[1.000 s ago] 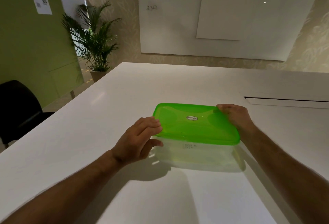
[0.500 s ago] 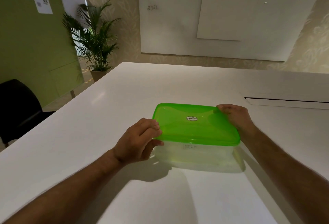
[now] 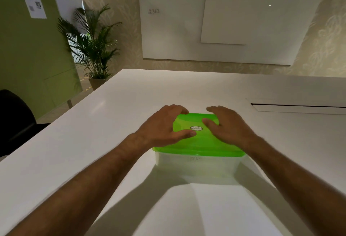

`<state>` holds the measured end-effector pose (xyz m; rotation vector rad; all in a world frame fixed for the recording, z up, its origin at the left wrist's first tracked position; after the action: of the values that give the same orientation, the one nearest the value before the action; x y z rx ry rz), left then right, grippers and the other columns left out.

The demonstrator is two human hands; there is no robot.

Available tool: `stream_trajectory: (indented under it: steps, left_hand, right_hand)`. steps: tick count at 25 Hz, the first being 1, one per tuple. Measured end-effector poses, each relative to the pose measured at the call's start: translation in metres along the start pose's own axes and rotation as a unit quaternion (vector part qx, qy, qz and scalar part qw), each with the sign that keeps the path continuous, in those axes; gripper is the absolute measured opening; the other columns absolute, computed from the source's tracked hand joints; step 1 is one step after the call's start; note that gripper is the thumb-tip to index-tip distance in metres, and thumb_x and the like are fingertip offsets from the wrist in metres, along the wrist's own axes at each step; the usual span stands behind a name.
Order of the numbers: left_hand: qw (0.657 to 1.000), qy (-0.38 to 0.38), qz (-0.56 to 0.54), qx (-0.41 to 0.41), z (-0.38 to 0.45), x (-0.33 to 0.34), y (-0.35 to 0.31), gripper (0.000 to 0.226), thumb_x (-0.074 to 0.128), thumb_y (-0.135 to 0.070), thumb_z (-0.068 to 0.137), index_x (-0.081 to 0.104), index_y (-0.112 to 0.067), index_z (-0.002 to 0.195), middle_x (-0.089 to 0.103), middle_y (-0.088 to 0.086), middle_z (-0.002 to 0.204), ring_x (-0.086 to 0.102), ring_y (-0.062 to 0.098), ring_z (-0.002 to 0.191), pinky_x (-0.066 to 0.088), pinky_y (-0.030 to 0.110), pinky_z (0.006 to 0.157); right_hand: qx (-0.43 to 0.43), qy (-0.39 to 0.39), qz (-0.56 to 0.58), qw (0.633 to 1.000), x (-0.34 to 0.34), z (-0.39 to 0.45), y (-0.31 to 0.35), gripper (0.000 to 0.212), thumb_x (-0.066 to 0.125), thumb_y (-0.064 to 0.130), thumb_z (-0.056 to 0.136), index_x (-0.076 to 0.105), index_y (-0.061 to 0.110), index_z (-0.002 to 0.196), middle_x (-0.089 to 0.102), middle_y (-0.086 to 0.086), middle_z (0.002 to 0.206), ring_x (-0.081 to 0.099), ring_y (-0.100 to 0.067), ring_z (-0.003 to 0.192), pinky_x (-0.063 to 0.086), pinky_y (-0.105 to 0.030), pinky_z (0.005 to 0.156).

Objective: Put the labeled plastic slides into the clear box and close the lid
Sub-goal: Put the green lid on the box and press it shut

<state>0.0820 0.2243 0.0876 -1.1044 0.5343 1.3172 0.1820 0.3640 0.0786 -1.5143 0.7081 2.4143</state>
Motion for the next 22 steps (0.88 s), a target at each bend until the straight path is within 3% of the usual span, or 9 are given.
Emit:
stream_trajectory:
  steps: [3,6,10,22]
  left_hand:
    - [0.988,0.134,0.032,-0.071,0.002,0.035,0.012,0.101,0.044,-0.083,0.076,0.024,-0.023,0.154,0.022,-0.003,0.163,0.014,0.012,0.150,0.013,0.033,0.120]
    - [0.972,0.200,0.080,-0.090,0.001,0.048,0.019,0.118,0.020,-0.093,0.065,0.007,-0.020,0.157,0.002,-0.001,0.166,-0.004,0.009,0.152,-0.002,0.037,0.123]
    - [0.966,0.218,0.111,-0.085,0.000,0.053,0.021,0.118,0.012,-0.093,0.066,0.002,-0.018,0.157,-0.004,0.001,0.166,-0.008,0.010,0.151,-0.003,0.040,0.123]
    - [0.959,0.238,0.129,-0.087,0.001,0.056,0.021,0.106,0.018,-0.086,0.078,-0.001,-0.017,0.157,-0.007,0.002,0.166,-0.009,0.012,0.151,-0.004,0.043,0.123]
  right_hand:
    - [-0.017,0.095,-0.088,0.991,0.027,-0.008,0.016,0.077,0.033,0.064,0.092,0.027,0.014,0.150,0.030,-0.009,0.157,0.021,-0.029,0.146,0.020,-0.046,0.117]
    - [-0.019,0.156,-0.112,0.981,0.038,-0.010,0.015,0.081,0.020,0.068,0.092,0.014,0.016,0.154,0.012,-0.010,0.162,0.007,-0.025,0.150,0.010,-0.048,0.120]
    - [-0.009,0.201,-0.128,0.971,0.049,-0.013,0.011,0.081,0.012,0.070,0.091,0.001,0.020,0.155,-0.004,-0.006,0.164,-0.005,-0.020,0.150,0.000,-0.046,0.121]
    - [-0.004,0.216,-0.140,0.966,0.051,-0.014,0.011,0.081,0.011,0.070,0.091,-0.001,0.022,0.155,-0.008,-0.004,0.163,-0.008,-0.018,0.150,-0.001,-0.045,0.121]
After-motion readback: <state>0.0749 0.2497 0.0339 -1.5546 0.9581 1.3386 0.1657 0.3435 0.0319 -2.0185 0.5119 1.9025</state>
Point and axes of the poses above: each hand's wrist, its own z-axis towards the middle knuckle, its own x-axis out of the palm, y = z × x, the point moved 10 cm from there along z, towards the middle knuckle
